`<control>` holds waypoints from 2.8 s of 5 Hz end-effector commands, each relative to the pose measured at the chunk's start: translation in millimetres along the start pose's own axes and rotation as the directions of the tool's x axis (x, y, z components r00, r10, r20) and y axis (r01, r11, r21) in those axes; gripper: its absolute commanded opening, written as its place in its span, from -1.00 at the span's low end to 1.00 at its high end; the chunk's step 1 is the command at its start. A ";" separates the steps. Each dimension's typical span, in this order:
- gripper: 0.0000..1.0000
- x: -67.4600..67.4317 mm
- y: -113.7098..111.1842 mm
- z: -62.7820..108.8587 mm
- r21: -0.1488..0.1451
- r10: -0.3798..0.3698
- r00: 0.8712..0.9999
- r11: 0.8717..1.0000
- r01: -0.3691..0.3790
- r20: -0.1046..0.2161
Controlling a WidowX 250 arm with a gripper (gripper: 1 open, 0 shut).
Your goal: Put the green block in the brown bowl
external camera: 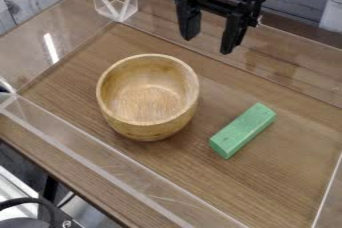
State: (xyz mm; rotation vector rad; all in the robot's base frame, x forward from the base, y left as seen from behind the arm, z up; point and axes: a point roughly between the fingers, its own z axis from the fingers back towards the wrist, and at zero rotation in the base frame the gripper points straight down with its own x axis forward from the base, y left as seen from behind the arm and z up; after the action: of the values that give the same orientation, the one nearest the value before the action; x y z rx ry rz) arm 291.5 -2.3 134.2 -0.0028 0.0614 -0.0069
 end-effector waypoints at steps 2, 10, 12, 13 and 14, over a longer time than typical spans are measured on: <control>1.00 -13.6 -24.5 -25.7 -0.016 -0.072 0.997 0.997 0.072 -0.032; 1.00 -5.4 -66.3 -95.1 -0.056 -0.238 0.968 0.969 0.243 0.077; 1.00 -5.5 -65.8 -83.3 -0.055 -0.246 0.963 0.966 0.253 0.107; 1.00 -4.6 -65.7 -82.2 -0.054 -0.246 0.963 0.966 0.253 0.111; 1.00 -5.1 -65.8 -81.0 -0.057 -0.246 0.963 0.966 0.253 0.110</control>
State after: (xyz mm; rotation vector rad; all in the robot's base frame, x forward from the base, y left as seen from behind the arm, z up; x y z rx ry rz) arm 270.8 -68.7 33.9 -0.0759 0.0359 -0.2537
